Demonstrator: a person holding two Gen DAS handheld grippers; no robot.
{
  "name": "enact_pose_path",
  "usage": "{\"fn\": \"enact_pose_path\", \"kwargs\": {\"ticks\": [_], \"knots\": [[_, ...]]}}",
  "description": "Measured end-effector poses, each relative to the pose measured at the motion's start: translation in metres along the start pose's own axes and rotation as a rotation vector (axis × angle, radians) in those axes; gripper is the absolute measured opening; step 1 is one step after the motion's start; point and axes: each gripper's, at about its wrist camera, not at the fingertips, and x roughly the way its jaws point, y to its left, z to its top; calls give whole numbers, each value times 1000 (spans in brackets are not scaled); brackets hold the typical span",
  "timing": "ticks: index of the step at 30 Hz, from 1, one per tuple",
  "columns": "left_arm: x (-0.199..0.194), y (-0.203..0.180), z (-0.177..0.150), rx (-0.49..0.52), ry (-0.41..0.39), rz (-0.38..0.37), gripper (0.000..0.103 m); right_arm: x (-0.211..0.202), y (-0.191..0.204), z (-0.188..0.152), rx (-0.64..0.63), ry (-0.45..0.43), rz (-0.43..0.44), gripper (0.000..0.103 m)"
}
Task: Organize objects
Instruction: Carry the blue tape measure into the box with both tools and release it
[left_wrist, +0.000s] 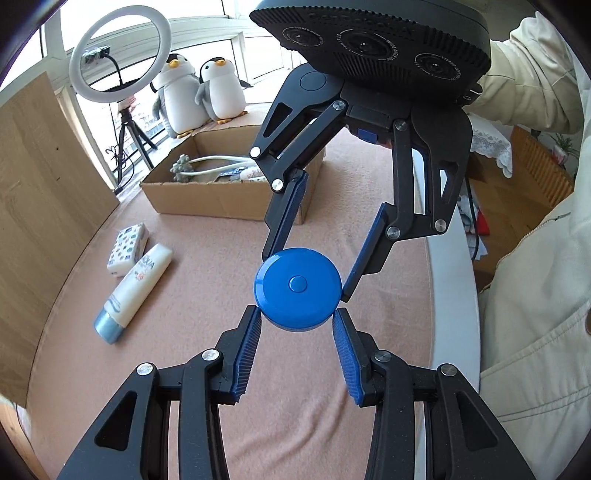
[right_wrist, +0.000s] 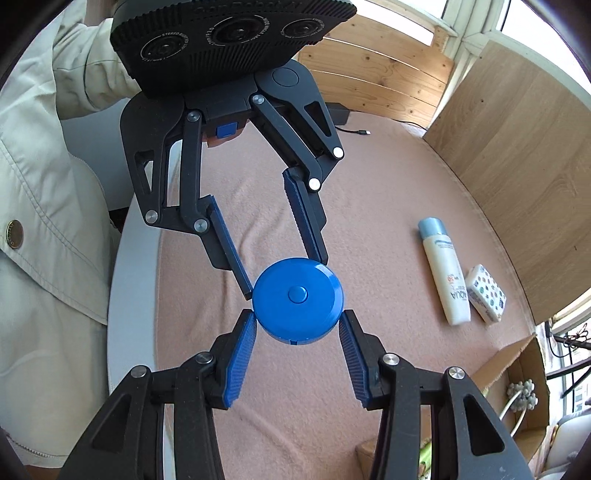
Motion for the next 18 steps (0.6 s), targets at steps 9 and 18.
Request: {"fn": "enact_pose_path", "kwargs": {"ticks": [9, 18], "knots": [[34, 25, 76, 106, -25, -41, 44, -45, -39, -46, 80, 16, -119, 42], [83, 41, 147, 161, -33, -90, 45, -73, -76, -94, 145, 43, -184, 42]]}}
